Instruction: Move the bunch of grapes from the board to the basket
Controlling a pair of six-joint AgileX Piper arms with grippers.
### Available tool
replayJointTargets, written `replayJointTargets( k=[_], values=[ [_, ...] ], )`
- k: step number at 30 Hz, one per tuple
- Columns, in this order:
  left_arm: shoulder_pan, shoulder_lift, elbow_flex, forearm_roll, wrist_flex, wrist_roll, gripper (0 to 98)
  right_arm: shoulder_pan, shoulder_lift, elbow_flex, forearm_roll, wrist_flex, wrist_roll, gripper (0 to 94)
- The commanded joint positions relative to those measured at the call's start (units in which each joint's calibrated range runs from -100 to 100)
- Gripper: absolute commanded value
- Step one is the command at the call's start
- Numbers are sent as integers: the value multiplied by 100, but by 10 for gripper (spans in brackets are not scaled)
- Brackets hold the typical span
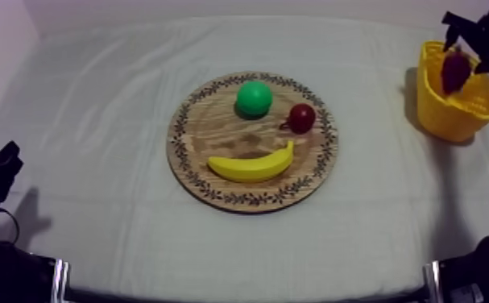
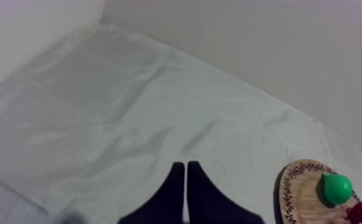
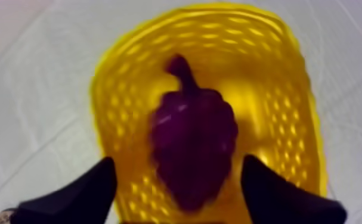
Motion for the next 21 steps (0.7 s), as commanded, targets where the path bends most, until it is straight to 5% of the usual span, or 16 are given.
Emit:
replayJointTargets(
  k=[1, 8, 21],
  values=[
    [-3, 5, 0, 1, -1, 1, 1, 29, 13, 40, 12, -20, -26, 732],
    [-3, 5, 0, 1, -1, 1, 1, 79, -544, 411, -65, 10, 71, 746],
    [-3, 5, 0, 1, -1, 1, 1, -184, -3494, 1916, -305, 190, 333, 567]
  ],
)
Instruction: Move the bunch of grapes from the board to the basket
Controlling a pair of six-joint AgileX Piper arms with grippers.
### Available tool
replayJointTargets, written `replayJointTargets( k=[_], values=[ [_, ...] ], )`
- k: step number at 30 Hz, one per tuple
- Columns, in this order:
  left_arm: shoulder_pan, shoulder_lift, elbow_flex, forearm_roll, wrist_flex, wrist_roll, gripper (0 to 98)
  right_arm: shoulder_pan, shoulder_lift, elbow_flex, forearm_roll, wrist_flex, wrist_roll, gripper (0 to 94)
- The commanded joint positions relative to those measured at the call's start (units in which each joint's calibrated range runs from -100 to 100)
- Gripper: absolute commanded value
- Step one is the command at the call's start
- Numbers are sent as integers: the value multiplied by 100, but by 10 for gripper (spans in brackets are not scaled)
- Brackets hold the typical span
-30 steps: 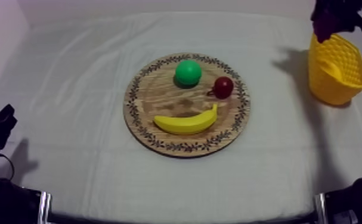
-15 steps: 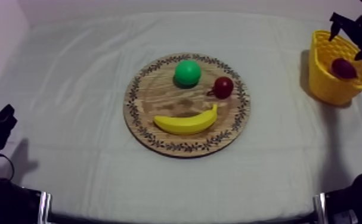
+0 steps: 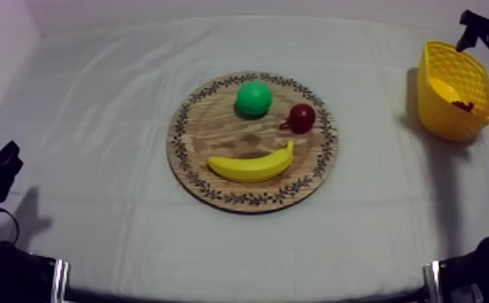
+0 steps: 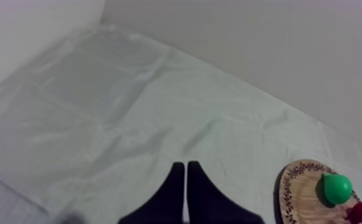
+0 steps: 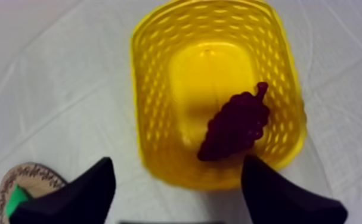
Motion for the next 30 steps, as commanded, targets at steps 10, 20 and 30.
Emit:
replayJointTargets(
  k=[10, 20, 30],
  values=[
    [-3, 5, 0, 1, -1, 1, 1, -616, -3977, 2006, 321, -64, -102, 358],
    [-3, 5, 0, 1, -1, -1, 1, -795, -6225, 4035, 259, -863, 185, 147],
    [-3, 5, 0, 1, -1, 1, 1, -816, -7547, 6017, 152, -1792, 679, 39]
  ],
)
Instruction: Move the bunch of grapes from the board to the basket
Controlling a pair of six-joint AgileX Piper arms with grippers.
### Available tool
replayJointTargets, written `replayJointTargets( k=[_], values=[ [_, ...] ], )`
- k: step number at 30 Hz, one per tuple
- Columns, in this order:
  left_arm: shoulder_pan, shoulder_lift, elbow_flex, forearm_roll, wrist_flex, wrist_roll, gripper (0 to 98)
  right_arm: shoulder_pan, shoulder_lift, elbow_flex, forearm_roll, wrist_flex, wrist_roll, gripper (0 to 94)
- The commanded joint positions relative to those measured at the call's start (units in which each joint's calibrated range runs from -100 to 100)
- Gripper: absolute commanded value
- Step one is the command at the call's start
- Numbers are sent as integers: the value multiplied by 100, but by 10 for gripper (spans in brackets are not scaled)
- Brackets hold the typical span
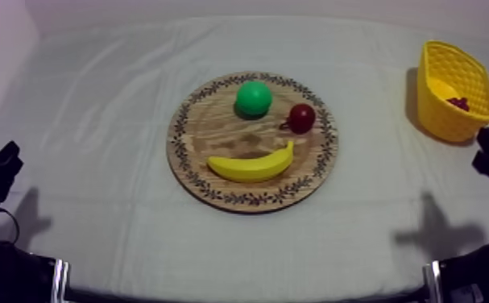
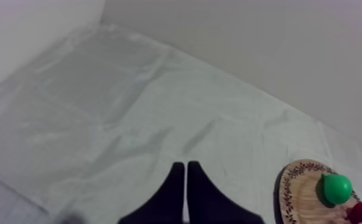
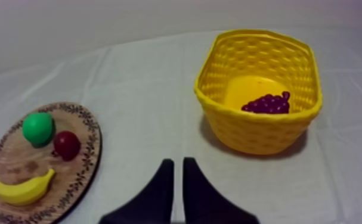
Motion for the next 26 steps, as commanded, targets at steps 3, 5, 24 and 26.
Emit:
replayJointTargets(
  k=[3, 5, 24, 26],
  values=[
    [-3, 5, 0, 1, -1, 1, 1, 113, -324, 766, -88, -238, 145, 32],
    [-3, 5, 0, 1, -1, -1, 1, 175, -350, 814, -205, -228, 261, 51],
    [-3, 5, 0, 1, -1, 1, 1, 244, -374, 955, -712, -627, 1477, 5],
    [-3, 5, 0, 1, -1, 1, 1, 244, -374, 955, -712, -627, 1471, 5]
  ],
)
